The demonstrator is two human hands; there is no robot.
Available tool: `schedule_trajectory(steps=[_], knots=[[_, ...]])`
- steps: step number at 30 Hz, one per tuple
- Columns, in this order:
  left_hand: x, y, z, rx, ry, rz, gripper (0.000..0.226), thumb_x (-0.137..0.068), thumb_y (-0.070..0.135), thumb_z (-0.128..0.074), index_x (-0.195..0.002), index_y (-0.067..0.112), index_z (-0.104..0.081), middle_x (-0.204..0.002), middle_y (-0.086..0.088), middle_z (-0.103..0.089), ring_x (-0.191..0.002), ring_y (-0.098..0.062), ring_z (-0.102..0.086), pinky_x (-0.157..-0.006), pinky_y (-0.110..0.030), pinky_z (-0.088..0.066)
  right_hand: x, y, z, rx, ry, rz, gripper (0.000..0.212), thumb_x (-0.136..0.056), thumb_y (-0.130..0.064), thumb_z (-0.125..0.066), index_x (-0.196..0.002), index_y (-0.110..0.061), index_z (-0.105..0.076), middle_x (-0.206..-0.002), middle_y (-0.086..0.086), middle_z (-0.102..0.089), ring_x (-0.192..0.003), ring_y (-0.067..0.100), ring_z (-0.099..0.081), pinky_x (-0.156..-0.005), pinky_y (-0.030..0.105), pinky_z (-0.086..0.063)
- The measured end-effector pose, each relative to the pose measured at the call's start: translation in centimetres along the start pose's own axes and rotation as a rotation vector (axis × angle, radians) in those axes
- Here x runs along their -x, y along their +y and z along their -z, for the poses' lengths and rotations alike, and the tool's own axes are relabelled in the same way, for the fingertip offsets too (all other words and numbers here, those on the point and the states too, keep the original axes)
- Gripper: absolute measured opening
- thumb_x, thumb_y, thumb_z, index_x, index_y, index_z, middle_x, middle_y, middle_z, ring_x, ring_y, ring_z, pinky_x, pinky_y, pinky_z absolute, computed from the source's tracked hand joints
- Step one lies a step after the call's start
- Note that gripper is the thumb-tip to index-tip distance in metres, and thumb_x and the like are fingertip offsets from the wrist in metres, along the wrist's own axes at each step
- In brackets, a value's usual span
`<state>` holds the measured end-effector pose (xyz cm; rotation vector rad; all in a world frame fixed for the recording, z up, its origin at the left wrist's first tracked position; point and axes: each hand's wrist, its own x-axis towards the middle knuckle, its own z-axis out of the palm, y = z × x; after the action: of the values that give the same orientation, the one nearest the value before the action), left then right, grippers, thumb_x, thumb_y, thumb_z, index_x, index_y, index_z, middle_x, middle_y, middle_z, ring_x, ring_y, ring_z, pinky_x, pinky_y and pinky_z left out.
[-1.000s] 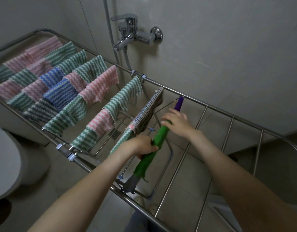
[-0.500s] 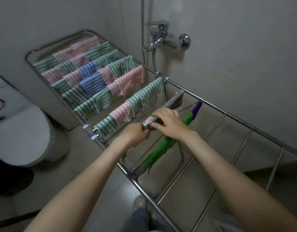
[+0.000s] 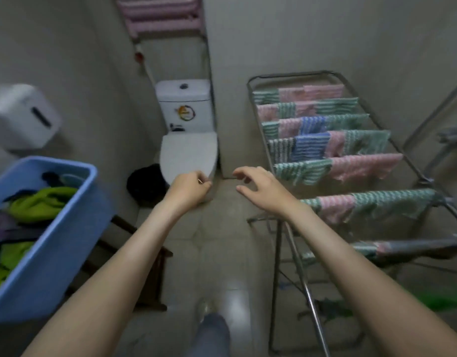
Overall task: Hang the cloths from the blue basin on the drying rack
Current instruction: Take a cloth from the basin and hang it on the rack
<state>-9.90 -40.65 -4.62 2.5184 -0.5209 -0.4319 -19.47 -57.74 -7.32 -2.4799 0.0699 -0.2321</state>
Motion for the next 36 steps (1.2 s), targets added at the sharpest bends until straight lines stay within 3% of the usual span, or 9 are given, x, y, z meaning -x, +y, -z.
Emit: schedule_trajectory(steps=[6, 13, 18, 21, 23, 27, 32, 34, 36], knots=[[-1.3, -11.5, 8.0, 0.069, 0.185, 0.21, 0.014, -0.093, 0.024, -0.052, -0.095, 0.016, -0.063, -0.084, 0.004, -0.062, -0.083, -0.015, -0.057, -0.061, -0.026, -0.041, -11.6, -8.0, -7.8, -0.097, -0.247, 0.15, 0.034, -0.091, -0.019, -0.058, -0.125, -0.018, -0.054, -0.115, 0.0, -0.06, -0.104, 0.016, -0.051, -0.099, 0.031, -0.038], [-0.9, -24.5, 15.2, 0.155, 0.38, 0.476, 0.01, -0.092, 0.019, -0.052, -0.091, 0.014, -0.061, -0.089, -0.008, -0.067, -0.091, -0.028, -0.062, -0.076, -0.035, -0.046, -23.5, -19.5, -19.0, -0.073, -0.508, 0.351, 0.044, -0.09, -0.023, -0.061, -0.132, -0.017, -0.049, -0.118, 0.005, -0.057, -0.099, 0.013, -0.052, -0.094, 0.026, -0.041], [0.9, -30.4, 17.3, 0.164, 0.532, 0.652, 0.03, -0.088, 0.013, -0.053, -0.118, 0.013, -0.059, -0.115, -0.012, -0.064, -0.111, -0.03, -0.056, -0.091, -0.033, -0.044, -27.1, -25.0, -25.3, -0.006, -0.662, 0.439, 0.048, -0.089, -0.017, -0.06, -0.135, -0.012, -0.046, -0.127, 0.01, -0.054, -0.114, 0.024, -0.051, -0.094, 0.031, -0.039], [2.0, -32.8, 17.8, 0.216, 0.547, 0.784, 0.034, -0.088, 0.017, -0.056, -0.121, 0.01, -0.055, -0.112, -0.013, -0.063, -0.108, -0.031, -0.056, -0.083, -0.032, -0.042, -28.6, -26.7, -29.0, 0.134, -0.739, 0.525, 0.027, -0.089, -0.019, -0.059, -0.114, -0.009, -0.056, -0.12, 0.012, -0.054, -0.114, 0.028, -0.049, -0.093, 0.039, -0.042], [2.2, -33.4, 18.0, 0.21, 0.486, 0.855, 0.028, -0.087, 0.028, -0.06, -0.108, 0.01, -0.058, -0.103, -0.013, -0.065, -0.099, -0.031, -0.06, -0.077, -0.032, -0.043, -29.2, -27.1, -29.9, 0.142, -0.722, 0.558, 0.006, -0.088, -0.016, -0.057, -0.092, -0.012, -0.054, -0.109, 0.013, -0.057, -0.104, 0.029, -0.051, -0.086, 0.039, -0.044], [2.8, -33.7, 17.6, 0.334, 0.442, 0.852, 0.017, -0.089, 0.03, -0.061, -0.08, 0.016, -0.06, -0.074, -0.002, -0.057, -0.074, -0.02, -0.055, -0.069, -0.029, -0.041, -30.3, -28.0, -29.4, 0.038, -0.721, 0.585, 0.007, -0.088, -0.012, -0.053, -0.082, -0.01, -0.051, -0.086, 0.012, -0.061, -0.082, 0.027, -0.055, -0.071, 0.038, -0.042], [2.0, -32.9, 18.0, 0.633, 0.565, 0.726, 0.015, -0.089, 0.011, -0.058, -0.074, 0.012, -0.056, -0.071, 0.001, -0.054, -0.069, -0.011, -0.049, -0.066, -0.025, -0.04, -32.6, -29.2, -27.3, 0.016, -0.84, 0.641, 0.011, -0.092, -0.008, -0.046, -0.088, -0.005, -0.056, -0.078, -0.007, -0.059, -0.075, 0.011, -0.053, -0.071, 0.027, -0.039], [1.8, -32.2, 18.5, 0.742, 0.46, 0.656, 0.014, -0.09, 0.008, -0.056, -0.076, 0.01, -0.058, -0.075, 0.0, -0.058, -0.071, -0.01, -0.053, -0.067, -0.019, -0.042, -33.4, -29.0, -27.1, 0.086, -0.981, 0.635, 0.011, -0.09, -0.008, -0.048, -0.086, -0.007, -0.059, -0.08, -0.011, -0.06, -0.082, 0.012, -0.056, -0.074, 0.024, -0.041], [2.1, -32.0, 18.7, 0.765, 0.248, 0.637, 0.017, -0.093, 0.012, -0.054, -0.077, 0.015, -0.061, -0.083, 0.002, -0.065, -0.079, -0.01, -0.061, -0.077, -0.025, -0.047, -33.8, -28.9, -27.4, 0.201, -1.128, 0.621, 0.011, -0.088, -0.012, -0.052, -0.081, -0.015, -0.059, -0.084, -0.008, -0.061, -0.087, 0.013, -0.056, -0.075, 0.022, -0.042]])
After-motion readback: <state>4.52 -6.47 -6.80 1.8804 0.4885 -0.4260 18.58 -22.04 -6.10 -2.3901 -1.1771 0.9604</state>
